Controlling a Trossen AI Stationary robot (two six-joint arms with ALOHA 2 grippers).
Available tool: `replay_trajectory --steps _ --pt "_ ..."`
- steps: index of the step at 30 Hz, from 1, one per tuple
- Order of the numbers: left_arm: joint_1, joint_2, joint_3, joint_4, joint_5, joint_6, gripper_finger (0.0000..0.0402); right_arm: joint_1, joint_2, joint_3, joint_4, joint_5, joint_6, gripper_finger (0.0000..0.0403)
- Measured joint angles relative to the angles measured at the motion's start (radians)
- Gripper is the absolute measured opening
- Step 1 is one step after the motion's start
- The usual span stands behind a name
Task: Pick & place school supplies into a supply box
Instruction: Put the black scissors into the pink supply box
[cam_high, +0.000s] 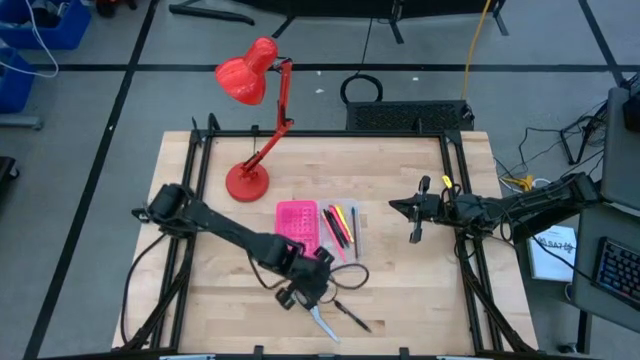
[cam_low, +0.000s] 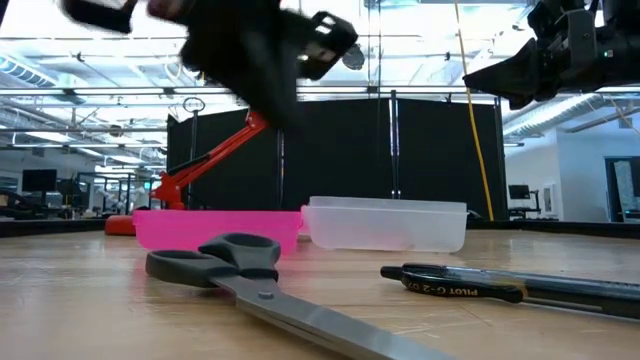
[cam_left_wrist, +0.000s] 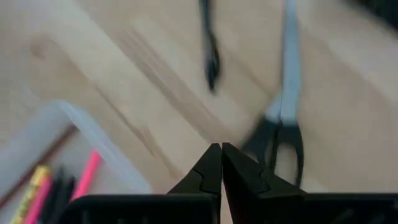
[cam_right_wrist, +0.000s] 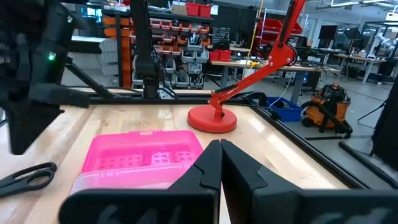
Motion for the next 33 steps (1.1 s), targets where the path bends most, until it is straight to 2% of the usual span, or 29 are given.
replay_trajectory --steps 5,9,12,19,25,33 --pt "-0.024 0.041 0.000 -0.137 -0.063 0.038 0.0022 0.000 0.001 0.000 -0.002 0.000 0.009 0.0000" --pt "-0.051 0.049 0.000 -0.145 -0.035 0.083 0.0022 0.000 0.001 0.000 -0.001 0.000 0.018 0.0000" --pt "-0.076 0.049 0.000 -0.119 -0.064 0.088 0.0029 0.000 0.001 0.000 -0.001 0.000 0.018 0.0000" --pt "-0.133 0.044 0.000 -0.033 -0.246 0.043 0.0108 0.000 0.001 0.000 -0.002 0.000 0.027 0.0000" --pt "-0.132 0.044 0.000 -0.016 -0.125 0.028 0.0176 0.000 0.005 0.000 -0.002 0.000 0.053 0.0000" --pt "-0.119 0.044 0.000 -0.025 -0.120 0.028 0.0186 0.000 0.025 0.000 -0.006 0.000 0.048 0.0000"
